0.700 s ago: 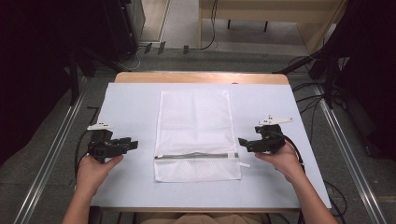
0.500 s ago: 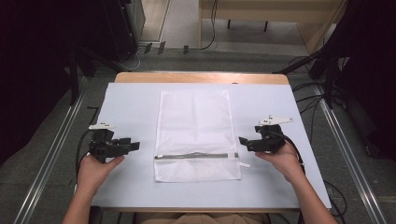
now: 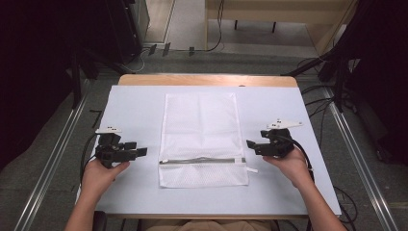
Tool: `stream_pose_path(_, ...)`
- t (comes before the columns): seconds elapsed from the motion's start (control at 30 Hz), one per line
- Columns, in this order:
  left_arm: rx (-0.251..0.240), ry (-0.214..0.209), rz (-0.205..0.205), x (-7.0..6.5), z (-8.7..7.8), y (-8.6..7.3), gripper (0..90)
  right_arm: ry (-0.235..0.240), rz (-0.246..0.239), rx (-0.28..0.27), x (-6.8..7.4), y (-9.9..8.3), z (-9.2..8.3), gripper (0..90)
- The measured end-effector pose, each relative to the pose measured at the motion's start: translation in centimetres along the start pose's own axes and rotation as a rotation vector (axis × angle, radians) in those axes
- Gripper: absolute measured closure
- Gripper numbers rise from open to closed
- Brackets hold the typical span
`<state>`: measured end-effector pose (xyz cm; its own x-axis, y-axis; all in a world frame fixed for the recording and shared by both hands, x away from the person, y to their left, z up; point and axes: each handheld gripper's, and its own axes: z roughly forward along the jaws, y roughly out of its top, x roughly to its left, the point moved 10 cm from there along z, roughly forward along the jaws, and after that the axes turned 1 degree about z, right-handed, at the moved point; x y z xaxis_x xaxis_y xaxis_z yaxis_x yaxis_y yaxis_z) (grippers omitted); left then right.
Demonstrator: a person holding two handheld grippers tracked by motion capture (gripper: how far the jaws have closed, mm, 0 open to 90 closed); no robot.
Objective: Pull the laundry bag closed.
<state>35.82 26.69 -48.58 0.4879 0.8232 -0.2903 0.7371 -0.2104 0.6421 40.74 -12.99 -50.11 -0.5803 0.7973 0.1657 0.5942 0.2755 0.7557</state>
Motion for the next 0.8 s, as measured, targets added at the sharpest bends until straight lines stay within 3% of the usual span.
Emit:
stream_pose_path(0.2, 0.002, 0.005, -0.004, 0.2, -0.1, 0.0, 37.6, 0.024, 0.024, 0.018, 0.2, -0.2, 0.1, 36.2)
stream_pose_path(0.6, 0.008, -0.001, 0.004, 0.1, 0.1, -0.1, 37.3, 0.02, -0.005, 0.025, 1.0, -0.1, -0.1, 37.7)
stream_pose_path(0.8, 0.0, -0.013, 0.007, -0.3, 0.2, 0.1, 37.0, 0.051, -0.025, 0.021, 2.1, 0.3, -0.5, 39.7)
